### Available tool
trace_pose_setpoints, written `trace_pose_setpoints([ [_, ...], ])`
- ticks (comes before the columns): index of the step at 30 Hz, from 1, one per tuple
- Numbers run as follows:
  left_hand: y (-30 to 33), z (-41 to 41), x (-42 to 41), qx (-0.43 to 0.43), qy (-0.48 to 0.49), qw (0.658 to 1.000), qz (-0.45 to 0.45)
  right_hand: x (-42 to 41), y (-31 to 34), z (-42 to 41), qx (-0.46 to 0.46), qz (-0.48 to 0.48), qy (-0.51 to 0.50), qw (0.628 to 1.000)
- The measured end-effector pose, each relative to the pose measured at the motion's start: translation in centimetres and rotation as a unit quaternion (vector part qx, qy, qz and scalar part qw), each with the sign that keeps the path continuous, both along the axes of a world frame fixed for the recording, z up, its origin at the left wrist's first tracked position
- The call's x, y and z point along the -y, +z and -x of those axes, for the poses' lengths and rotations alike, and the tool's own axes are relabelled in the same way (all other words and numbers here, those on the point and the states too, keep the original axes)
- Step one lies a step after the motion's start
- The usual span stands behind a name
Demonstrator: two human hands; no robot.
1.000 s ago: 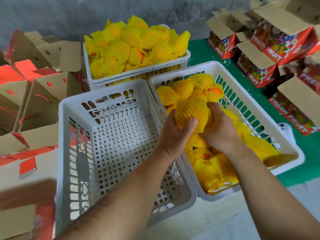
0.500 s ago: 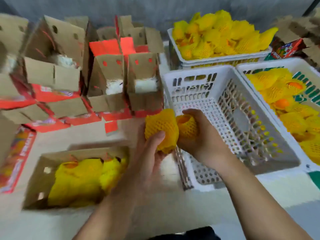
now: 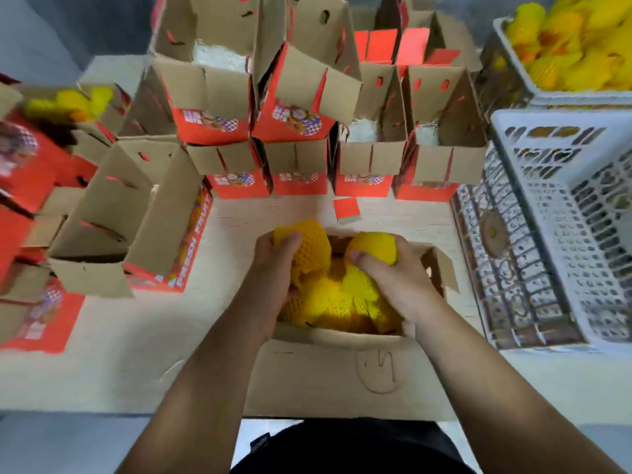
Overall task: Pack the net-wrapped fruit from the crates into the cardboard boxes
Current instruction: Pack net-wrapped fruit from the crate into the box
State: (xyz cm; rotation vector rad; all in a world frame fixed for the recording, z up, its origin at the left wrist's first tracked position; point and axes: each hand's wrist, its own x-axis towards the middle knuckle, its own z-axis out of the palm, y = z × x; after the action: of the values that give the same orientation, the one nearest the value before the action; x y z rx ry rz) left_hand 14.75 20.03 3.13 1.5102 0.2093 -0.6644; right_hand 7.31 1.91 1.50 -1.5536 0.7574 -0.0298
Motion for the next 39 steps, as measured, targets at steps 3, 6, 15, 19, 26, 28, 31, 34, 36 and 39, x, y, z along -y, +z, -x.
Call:
trace_pose_setpoints([
  [3, -1.7, -0.4, -0.9, 0.131, -0.111, 0.969, -0.177, 0.6, -0.9, 0.5, -0.026, -0.13, -0.09, 0.987],
  [6, -4.0, 0.7, -0.1, 0.234, -0.23, 0.876, -0.353, 1.0, -1.6, 1.4, -0.025, -0.236, -0.143, 0.961],
  [15, -3.7, 0.7, 0.0, 0.388, -0.227, 0.792, -0.413, 2.2, -1.6, 2.5, 0.014, -0.058, -0.183, 0.981],
  [19, -4.3, 0.3, -0.6, 0.438, -0.267, 0.662, -0.546, 1.3, -1.4, 2.0, -0.002, 0.054, -0.164, 0.985],
  [26, -4.2, -1.9, 0.0, 0.316, -0.273, 0.809, -0.413, -4.2, -3.9, 0.3, -0.163, 0.28, 0.208, 0.923],
  [28, -3.8, -2.3, -1.2, 0.306, -0.268, 0.835, -0.37, -4.9, -4.0, 0.2, -0.172, 0.284, 0.237, 0.913],
  [31, -4.0, -1.8, -3.4, 0.427, -0.295, 0.745, -0.419, -4.7, -4.1, 0.5, -0.141, 0.273, 0.175, 0.935],
  [34, -4.0, -0.7, -2.9, 0.469, -0.288, 0.733, -0.401, -4.3, -4.5, 0.3, -0.157, 0.28, 0.128, 0.938],
  [36, -3.9, -0.3, -1.9, 0.47, -0.284, 0.747, -0.376, -4.3, -4.5, 0.0, -0.189, 0.281, 0.131, 0.932],
  [39, -4.3, -0.1, -1.2, 0.467, -0.297, 0.753, -0.357, -4.7, -4.6, 0.0, -0.231, 0.304, 0.176, 0.907],
])
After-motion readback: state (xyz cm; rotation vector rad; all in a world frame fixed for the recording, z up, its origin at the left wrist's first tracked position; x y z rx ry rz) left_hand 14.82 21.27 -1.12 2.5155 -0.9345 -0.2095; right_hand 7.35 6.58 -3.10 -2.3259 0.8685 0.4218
